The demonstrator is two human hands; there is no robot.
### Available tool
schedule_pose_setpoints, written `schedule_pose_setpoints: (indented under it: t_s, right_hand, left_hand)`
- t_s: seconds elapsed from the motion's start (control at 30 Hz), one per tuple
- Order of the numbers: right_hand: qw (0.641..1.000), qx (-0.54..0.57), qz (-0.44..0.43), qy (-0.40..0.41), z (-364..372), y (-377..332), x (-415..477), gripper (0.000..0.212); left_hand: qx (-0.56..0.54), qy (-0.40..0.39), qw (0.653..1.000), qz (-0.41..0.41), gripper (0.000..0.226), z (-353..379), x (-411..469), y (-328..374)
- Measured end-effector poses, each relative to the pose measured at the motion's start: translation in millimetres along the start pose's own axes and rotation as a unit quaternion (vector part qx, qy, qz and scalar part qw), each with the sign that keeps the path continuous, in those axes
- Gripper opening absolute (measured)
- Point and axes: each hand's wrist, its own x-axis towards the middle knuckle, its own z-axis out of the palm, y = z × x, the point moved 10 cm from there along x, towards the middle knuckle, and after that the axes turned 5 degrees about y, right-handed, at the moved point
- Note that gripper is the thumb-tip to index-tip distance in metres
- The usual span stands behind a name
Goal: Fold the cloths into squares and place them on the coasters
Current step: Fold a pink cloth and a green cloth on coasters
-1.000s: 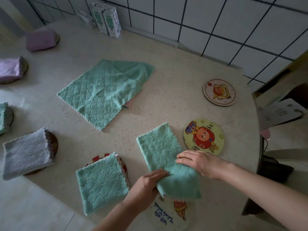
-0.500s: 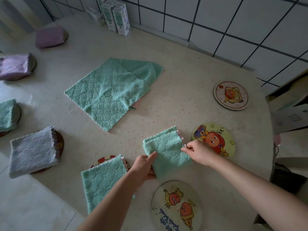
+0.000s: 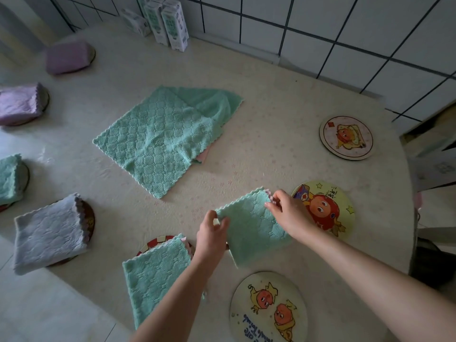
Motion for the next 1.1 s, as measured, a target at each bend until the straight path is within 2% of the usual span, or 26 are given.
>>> schedule_pose_setpoints:
  t_s: [0.13,0.3,0.37,0.4,0.43,0.47,0.53,0.57,0.63,0.73,0.9,1.1]
  right_hand:
    - [1.0,0.009,-0.013,0.009,-1.7,-3.7,2.2,0.02]
    - [0.997,-0.067,-0.022,0.024,-0.7,-11.3,9.8,0.018]
    - [0.995,-0.091,-0.009,0.034,-2.2,-10.9,11.7,0.02]
    - [0.994,-0.101,-0.004,0.044,-4.5,-10.6,11.6,0.021]
    - [0.992,-0.11,-0.004,0.06,-8.2,-11.6,10.1,0.022]
    - [0.99,-0.112,-0.01,0.081,-12.3,-13.1,6.5,0.022]
    - [0.985,-0.107,-0.041,0.13,-21.2,-20.2,-7.2,0.025]
    - [0.98,-0.113,-0.063,0.149,-22.4,-23.0,-17.5,0.028]
    - [0.971,-0.141,-0.102,0.166,-15.9,-23.3,-39.5,0.035]
    - [0.967,-0.169,-0.106,0.158,-1.9,-9.6,-59.9,0.043]
    - [0.971,-0.165,-0.06,0.165,-1.5,12.7,-69.9,0.048]
    - [0.977,-0.135,0.014,0.162,-5.7,19.5,-76.5,0.028]
  left_hand:
    - [0.004,0.017,1.0,0.01,0.016,-2.7,6.4,7.7]
    - [0.043,0.06,0.997,0.007,0.009,-10.5,9.4,7.0]
    - [0.084,0.087,0.991,0.051,0.014,-15.9,4.8,16.2]
    - [0.15,0.108,0.977,0.105,0.022,-18.7,-1.2,26.8]
    - [0.235,0.139,0.944,0.184,0.032,-20.4,-10.1,41.3]
    - [0.312,0.154,0.897,0.274,0.04,-15.3,-22.7,55.2]
    - [0.401,0.107,0.817,0.4,0.049,8.5,-43.4,61.6]
    - [0.426,0.064,0.797,0.423,0.052,20.6,-46.5,52.7]
    - [0.46,0.004,0.781,0.422,0.057,33.5,-45.8,31.2]
    - [0.511,-0.011,0.761,0.398,0.067,34.7,-37.2,12.8]
    - [0.527,-0.006,0.753,0.394,0.067,30.0,-26.8,19.0]
    - [0.451,0.069,0.82,0.346,0.041,0.6,0.5,58.2]
